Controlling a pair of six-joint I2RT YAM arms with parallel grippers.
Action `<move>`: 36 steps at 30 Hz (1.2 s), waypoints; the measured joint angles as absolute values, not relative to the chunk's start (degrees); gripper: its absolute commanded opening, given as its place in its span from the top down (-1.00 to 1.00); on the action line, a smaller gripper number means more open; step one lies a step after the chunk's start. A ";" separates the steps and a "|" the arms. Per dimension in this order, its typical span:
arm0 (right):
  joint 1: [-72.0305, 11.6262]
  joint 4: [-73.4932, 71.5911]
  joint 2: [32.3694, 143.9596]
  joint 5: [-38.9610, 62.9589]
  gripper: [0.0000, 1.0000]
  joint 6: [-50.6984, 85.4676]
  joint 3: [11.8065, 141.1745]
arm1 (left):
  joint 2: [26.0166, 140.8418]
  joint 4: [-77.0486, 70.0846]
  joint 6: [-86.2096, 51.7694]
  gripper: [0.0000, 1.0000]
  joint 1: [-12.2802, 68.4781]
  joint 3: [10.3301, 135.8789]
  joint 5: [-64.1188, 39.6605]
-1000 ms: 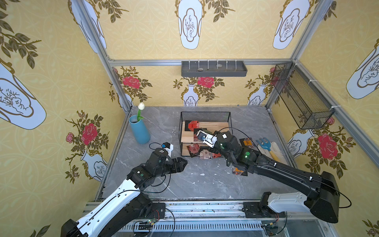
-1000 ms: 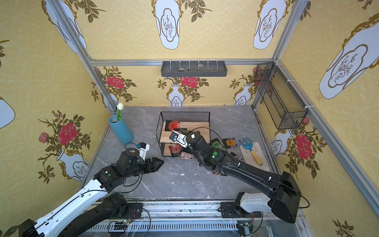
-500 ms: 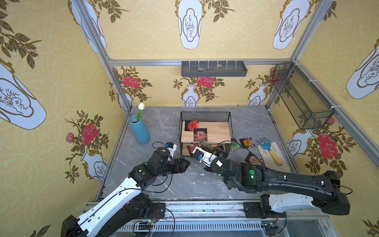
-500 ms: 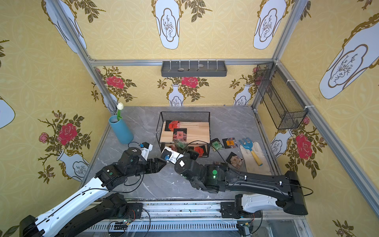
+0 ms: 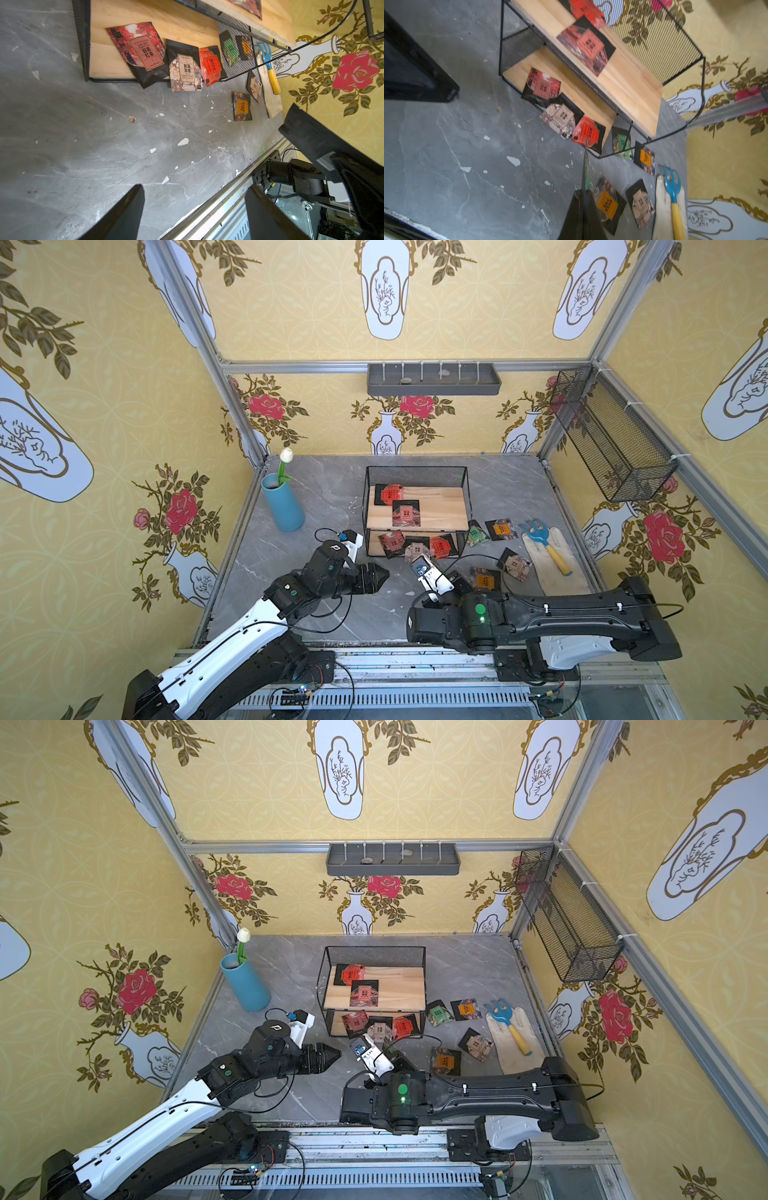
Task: Remove the tea bags from the shelf
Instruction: Place the tea bag at the center of the board.
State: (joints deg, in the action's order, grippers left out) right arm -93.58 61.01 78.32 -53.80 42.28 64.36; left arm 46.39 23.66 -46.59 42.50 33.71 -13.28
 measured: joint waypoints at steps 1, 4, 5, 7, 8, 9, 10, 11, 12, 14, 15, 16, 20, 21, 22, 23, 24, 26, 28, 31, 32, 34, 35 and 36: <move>-93.54 61.84 78.37 -53.30 1.00 45.08 63.53 | 46.30 23.64 -46.59 -0.71 42.54 33.56 -13.28; -92.44 62.54 78.06 -51.40 1.00 50.89 60.51 | 46.09 23.62 -46.59 -0.71 42.54 33.12 -13.15; -91.68 62.39 77.89 -50.74 1.00 52.16 59.46 | 46.02 23.62 -46.59 -0.71 42.54 32.99 -12.99; -89.78 61.32 77.65 -49.21 1.00 54.02 57.45 | 45.93 23.55 -46.61 -0.71 42.54 32.82 -12.80; -88.75 60.45 77.65 -48.38 1.00 54.24 56.49 | 45.91 23.57 -46.72 -0.71 42.54 32.77 -12.58; -87.88 59.40 77.65 -47.66 1.00 54.35 55.66 | 45.93 23.57 -46.78 -0.71 42.54 32.73 -12.45; -86.70 58.06 77.69 -46.65 1.00 54.35 54.63 | 45.91 23.59 -46.78 -0.71 42.54 32.71 -12.45; -85.78 57.01 77.82 -45.98 1.00 54.37 53.82 | 45.87 23.57 -46.78 -0.71 42.54 32.71 -12.43; -85.01 56.07 78.08 -45.34 1.00 54.35 53.19 | 45.82 23.55 -46.78 -0.71 42.54 32.67 -12.43; -83.22 53.12 78.89 -43.92 1.00 53.89 51.40 | 45.71 23.57 -46.81 -0.71 42.54 32.49 -12.34; -82.46 51.57 79.40 -43.44 1.00 53.67 50.52 | 45.71 23.59 -46.85 -0.71 42.57 32.42 -12.01; -81.67 50.35 79.96 -42.89 1.00 53.19 49.91 | 45.71 23.64 -46.98 -0.71 42.57 32.40 -11.97; -78.63 44.66 83.55 -40.82 1.00 50.76 48.47 | 45.60 23.62 -46.98 -0.72 42.61 32.36 -11.60; -78.04 43.38 84.75 -40.49 1.00 50.39 48.45 | 45.60 23.62 -46.98 -0.72 42.61 32.36 -11.33; -77.58 42.15 86.08 -40.16 1.00 49.50 48.45 | 45.60 23.62 -46.98 -0.72 42.61 32.34 -11.05; -77.36 41.39 87.24 -39.94 1.00 49.43 48.51 | 45.58 23.64 -46.98 -0.72 42.61 32.34 -10.92; -77.21 40.58 88.79 -39.51 1.00 49.17 48.69 | 45.50 23.62 -46.98 -0.72 42.59 32.29 -10.90; -76.99 39.55 90.80 -39.18 1.00 48.16 49.06 | 45.36 23.66 -46.98 -0.72 42.57 32.16 -10.70; -76.88 38.33 92.25 -39.05 1.00 47.97 49.25 | 45.23 23.81 -46.98 -0.72 42.54 32.05 -10.50; -76.49 36.42 92.68 -38.68 1.00 47.09 49.01 | 45.17 23.99 -46.98 -0.72 42.39 31.99 -10.28; -76.47 35.66 92.68 -38.63 1.00 46.52 48.80 | 45.19 24.05 -46.98 -0.72 42.39 31.97 -10.24; -76.05 34.41 92.77 -38.15 1.00 46.24 48.27 | 45.41 24.03 -46.98 -0.72 42.39 31.97 -10.02; -75.77 33.95 92.90 -37.98 1.00 45.89 48.07 | 45.56 24.05 -46.98 -0.72 42.37 31.97 -10.02; -75.57 33.52 93.10 -37.78 1.00 45.30 47.90 | 45.74 24.08 -46.98 -0.72 42.33 31.97 -10.02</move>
